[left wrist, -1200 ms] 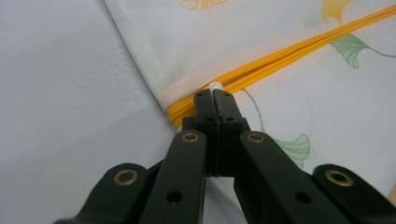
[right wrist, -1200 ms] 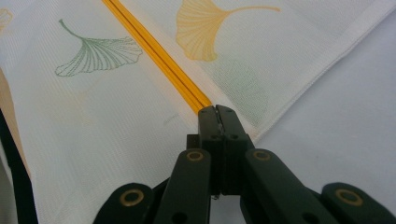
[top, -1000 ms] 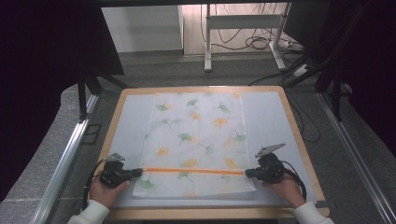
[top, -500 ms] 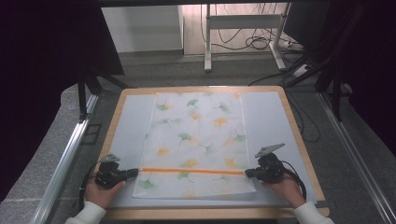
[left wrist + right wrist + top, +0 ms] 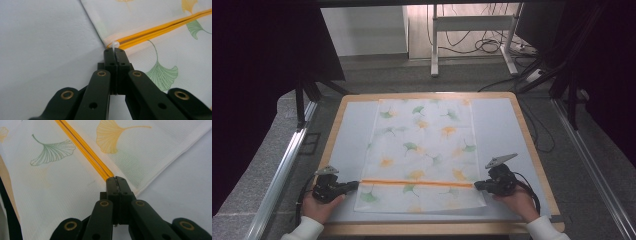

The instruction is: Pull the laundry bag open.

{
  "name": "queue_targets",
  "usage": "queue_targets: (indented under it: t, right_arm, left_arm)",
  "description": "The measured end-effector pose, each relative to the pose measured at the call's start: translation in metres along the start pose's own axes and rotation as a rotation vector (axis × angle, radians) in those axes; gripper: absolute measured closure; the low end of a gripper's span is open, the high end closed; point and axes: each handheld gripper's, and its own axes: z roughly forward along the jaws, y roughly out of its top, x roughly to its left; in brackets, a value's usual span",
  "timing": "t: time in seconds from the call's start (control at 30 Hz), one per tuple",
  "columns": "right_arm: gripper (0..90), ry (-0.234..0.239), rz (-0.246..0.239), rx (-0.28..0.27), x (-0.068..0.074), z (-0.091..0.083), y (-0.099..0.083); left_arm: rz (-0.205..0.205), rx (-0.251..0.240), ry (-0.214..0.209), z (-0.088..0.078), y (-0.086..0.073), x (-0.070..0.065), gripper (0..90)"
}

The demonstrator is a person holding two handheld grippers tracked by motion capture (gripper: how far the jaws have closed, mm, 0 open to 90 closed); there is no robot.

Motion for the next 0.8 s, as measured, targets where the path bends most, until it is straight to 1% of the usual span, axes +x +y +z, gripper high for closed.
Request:
queue_targets:
  t: [0.07,0.1,0.17,0.2,0.3,0.37,0.4,0.47,0.57,0.67,0.73,0.8]
  right_arm:
    - [89.8,-0.001,-0.003,-0.005,0.000,0.000,-0.001]
    - [89.8,0.000,-0.008,-0.010,0.000,0.000,-0.001]
    - [89.6,0.002,0.000,-0.014,0.000,0.000,-0.002]
    - [89.5,-0.001,-0.011,-0.018,0.000,-0.001,-0.002]
    - [88.9,-0.011,-0.018,-0.021,0.001,-0.002,-0.002]
    - [76.6,0.000,-0.016,-0.034,0.002,-0.004,-0.002]
    - [72.0,0.000,-0.020,-0.041,0.003,-0.006,-0.002]
    - [67.5,-0.028,-0.039,-0.061,0.007,-0.010,-0.001]
    - [58.7,-0.028,-0.041,-0.105,0.008,-0.015,0.002]
    - [53.8,-0.031,-0.041,-0.136,0.009,-0.017,0.004]
    - [51.4,-0.035,-0.041,-0.143,0.010,-0.017,0.004]
    - [50.7,-0.040,-0.046,-0.150,0.010,-0.017,0.005]
  left_arm:
    - [0.012,-0.024,-0.009,-0.002,0.000,-0.001,89.3]
    - [0.016,-0.034,-0.004,-0.004,0.001,-0.002,86.2]
    - [0.026,-0.054,-0.003,-0.008,0.002,-0.004,82.0]
    - [0.030,-0.065,-0.002,-0.009,0.003,-0.005,79.7]
    - [0.050,-0.098,0.012,-0.012,0.008,-0.011,73.5]
    - [0.059,-0.115,0.021,-0.013,0.012,-0.016,68.8]
    - [0.063,-0.124,0.027,-0.012,0.014,-0.018,65.8]
    - [0.075,-0.138,0.036,-0.011,0.019,-0.024,60.7]
    - [0.081,-0.148,0.042,-0.007,0.027,-0.030,54.1]
    - [0.088,-0.153,0.049,-0.004,0.033,-0.035,47.1]
    - [0.095,-0.157,0.044,-0.001,0.038,-0.039,44.9]
    - [0.113,-0.162,0.039,0.001,0.044,-0.044,43.6]
